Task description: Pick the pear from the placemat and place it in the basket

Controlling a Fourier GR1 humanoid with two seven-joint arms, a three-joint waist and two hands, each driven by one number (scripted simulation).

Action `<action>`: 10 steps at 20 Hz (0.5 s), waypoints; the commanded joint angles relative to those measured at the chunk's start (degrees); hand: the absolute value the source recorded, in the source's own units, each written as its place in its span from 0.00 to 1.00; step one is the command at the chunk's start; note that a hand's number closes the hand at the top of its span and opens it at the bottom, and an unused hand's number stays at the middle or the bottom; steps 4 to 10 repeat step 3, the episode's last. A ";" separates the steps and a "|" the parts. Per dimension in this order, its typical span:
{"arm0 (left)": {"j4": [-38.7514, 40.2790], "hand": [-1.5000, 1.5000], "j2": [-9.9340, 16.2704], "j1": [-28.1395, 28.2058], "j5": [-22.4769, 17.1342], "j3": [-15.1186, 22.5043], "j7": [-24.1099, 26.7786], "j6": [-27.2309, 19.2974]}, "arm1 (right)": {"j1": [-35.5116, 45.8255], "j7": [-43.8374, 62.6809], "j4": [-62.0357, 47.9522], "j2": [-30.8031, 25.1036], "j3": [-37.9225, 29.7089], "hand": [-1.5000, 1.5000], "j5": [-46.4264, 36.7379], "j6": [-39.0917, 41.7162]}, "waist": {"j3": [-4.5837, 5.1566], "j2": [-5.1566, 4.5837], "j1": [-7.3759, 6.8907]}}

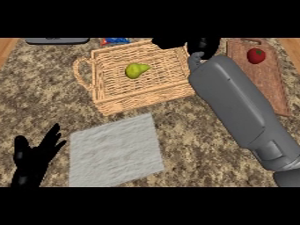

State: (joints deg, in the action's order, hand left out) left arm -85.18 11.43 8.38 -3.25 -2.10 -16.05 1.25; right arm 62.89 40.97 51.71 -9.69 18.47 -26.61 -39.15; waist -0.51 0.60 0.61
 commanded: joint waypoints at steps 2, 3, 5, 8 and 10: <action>-1.00 0.50 -0.66 2.30 -0.47 0.17 -2.80 -0.03 | -7.72 5.34 12.66 -7.54 -1.31 0.00 -0.61 3.66 | 0.47 0.12 0.93; 0.63 0.50 -0.99 1.78 1.26 0.72 -1.76 -0.98 | -9.61 3.47 14.42 -9.60 -2.99 0.00 1.42 5.17 | 0.48 -0.07 0.85; 0.63 0.50 -0.99 1.78 1.26 0.72 -1.76 -0.98 | -9.61 3.47 14.42 -9.60 -2.99 0.00 1.42 5.17 | 0.48 -0.07 0.85; 0.63 0.50 -0.99 1.78 1.26 0.72 -1.76 -0.98 | -9.61 3.47 14.42 -9.60 -2.99 0.00 1.42 5.17 | 0.48 -0.07 0.85; 0.63 0.50 -0.99 1.78 1.26 0.72 -1.76 -0.98 | -9.61 3.47 14.42 -9.60 -2.99 0.00 1.42 5.17 | 0.48 -0.07 0.85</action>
